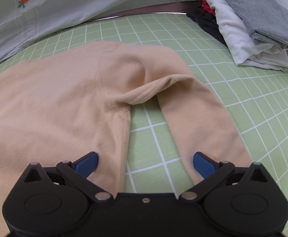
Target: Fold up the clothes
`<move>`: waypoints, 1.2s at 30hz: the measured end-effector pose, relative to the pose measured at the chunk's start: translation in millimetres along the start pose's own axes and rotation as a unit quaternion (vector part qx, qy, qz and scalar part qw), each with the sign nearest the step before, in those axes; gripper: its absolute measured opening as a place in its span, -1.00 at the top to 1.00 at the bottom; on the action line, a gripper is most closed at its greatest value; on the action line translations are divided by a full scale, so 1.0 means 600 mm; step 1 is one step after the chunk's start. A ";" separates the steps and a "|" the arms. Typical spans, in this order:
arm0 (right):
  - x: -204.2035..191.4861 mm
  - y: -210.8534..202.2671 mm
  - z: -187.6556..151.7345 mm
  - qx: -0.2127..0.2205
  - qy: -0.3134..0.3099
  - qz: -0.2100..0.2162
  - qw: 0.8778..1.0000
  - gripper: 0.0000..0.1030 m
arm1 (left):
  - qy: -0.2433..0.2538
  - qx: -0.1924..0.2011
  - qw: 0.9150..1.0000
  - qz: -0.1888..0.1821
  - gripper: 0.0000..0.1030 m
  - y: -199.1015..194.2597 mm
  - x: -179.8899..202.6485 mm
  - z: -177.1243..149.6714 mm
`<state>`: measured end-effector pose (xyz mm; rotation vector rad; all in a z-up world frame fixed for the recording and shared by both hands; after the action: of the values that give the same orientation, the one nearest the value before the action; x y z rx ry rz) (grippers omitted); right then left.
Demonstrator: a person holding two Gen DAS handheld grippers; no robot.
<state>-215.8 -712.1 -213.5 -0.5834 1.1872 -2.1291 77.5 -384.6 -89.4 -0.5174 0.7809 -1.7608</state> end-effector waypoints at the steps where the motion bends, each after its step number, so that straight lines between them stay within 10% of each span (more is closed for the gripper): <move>1: 0.000 0.000 0.000 0.000 -0.001 -0.001 1.000 -1.00 | -0.001 0.004 1.000 0.009 0.92 -0.001 -0.009 0.004; 6: -0.001 0.001 0.002 -0.003 -0.004 0.000 1.000 -1.00 | 0.049 0.028 0.997 0.045 0.83 -0.006 -0.005 -0.003; 15: -0.003 -0.002 -0.001 -0.002 0.001 -0.005 1.000 -1.00 | -0.157 -0.066 0.985 -0.006 0.01 0.017 -0.058 -0.100; 23: -0.001 0.001 0.003 -0.006 0.001 -0.004 1.000 -1.00 | -0.263 -0.129 0.953 -0.075 -0.08 0.056 -0.063 -0.167; 26: -0.002 0.001 0.003 -0.008 0.001 -0.006 1.000 -1.00 | -0.245 -0.138 0.958 -0.063 -0.08 0.070 -0.047 -0.173; 29: -0.002 0.001 0.003 -0.010 0.001 -0.007 1.000 -1.00 | -0.217 -0.127 0.965 -0.073 -0.01 0.077 -0.031 -0.167; 33: -0.002 0.002 0.004 -0.012 0.001 -0.007 1.000 -1.00 | -0.197 -0.130 0.969 -0.067 0.92 0.091 -0.029 -0.159; 36: -0.002 0.002 0.003 -0.011 0.000 -0.009 1.000 -1.00 | -0.181 -0.123 0.974 -0.051 0.97 0.093 -0.039 -0.151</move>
<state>-213.4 -712.8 -213.4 -0.6060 1.2111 -2.1332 60.1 -350.6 -191.4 -1.0301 0.7226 -1.6055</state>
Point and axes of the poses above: each gripper's, at about its wrist camera, not at the fingertips, and y roughly the way its jaws point, x to its right, z to its top, the point moved 6 cm from there along y, roughly the way its jaws point, and after that the axes turned 5 degrees about -y, right-handed, at the moved point
